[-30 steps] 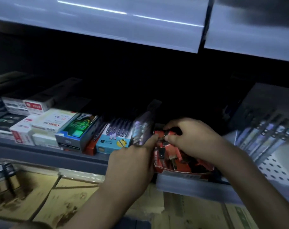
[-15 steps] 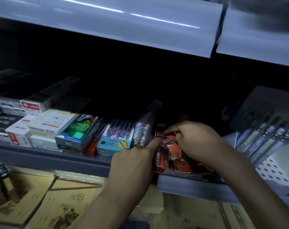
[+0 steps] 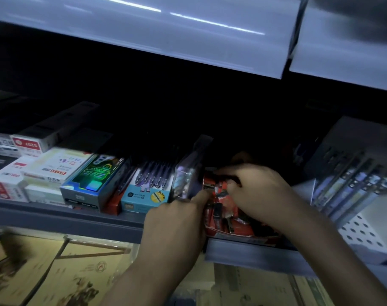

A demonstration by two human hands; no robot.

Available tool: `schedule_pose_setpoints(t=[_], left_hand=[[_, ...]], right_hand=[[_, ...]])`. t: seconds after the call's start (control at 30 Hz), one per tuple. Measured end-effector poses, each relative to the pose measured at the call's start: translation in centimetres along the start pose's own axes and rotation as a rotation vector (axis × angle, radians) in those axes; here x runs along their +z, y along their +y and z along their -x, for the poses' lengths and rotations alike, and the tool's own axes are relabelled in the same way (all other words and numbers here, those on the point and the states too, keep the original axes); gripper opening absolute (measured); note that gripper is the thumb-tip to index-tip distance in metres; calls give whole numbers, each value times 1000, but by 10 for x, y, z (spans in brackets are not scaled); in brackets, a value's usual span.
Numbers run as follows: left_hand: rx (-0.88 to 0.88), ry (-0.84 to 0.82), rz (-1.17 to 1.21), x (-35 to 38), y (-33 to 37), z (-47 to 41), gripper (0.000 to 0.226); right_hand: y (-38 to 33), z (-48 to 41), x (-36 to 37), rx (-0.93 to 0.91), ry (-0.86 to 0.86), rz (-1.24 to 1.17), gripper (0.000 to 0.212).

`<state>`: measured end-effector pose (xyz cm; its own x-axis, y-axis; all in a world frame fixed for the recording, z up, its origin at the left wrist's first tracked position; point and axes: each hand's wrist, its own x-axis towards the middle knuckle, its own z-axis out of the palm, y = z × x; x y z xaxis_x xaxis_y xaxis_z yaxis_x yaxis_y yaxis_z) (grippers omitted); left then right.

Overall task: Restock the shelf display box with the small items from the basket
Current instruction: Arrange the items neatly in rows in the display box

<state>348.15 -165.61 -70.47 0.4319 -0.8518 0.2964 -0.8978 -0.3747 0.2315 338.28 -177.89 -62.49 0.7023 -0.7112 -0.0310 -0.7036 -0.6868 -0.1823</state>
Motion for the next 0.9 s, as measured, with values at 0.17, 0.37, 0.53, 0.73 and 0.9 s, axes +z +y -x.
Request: schedule_pose_setpoints(t=[0.17, 0.37, 0.53, 0.73, 0.9], left_hand=[[1, -19, -35, 4, 0, -4, 77], [34, -30, -78, 3, 1, -9, 68], [14, -36, -80, 1, 1, -7, 68], [10, -13, -32, 0, 0, -5, 56], [25, -72, 4, -4, -1, 0, 62]], right_hand=[[21, 6, -6, 154, 170, -161, 36], [23, 11, 1, 221, 166, -217, 34], [22, -1, -5, 292, 71, -209, 38], [17, 1, -3, 231, 204, -289, 16], [4, -1, 9, 218, 389, -311, 24]])
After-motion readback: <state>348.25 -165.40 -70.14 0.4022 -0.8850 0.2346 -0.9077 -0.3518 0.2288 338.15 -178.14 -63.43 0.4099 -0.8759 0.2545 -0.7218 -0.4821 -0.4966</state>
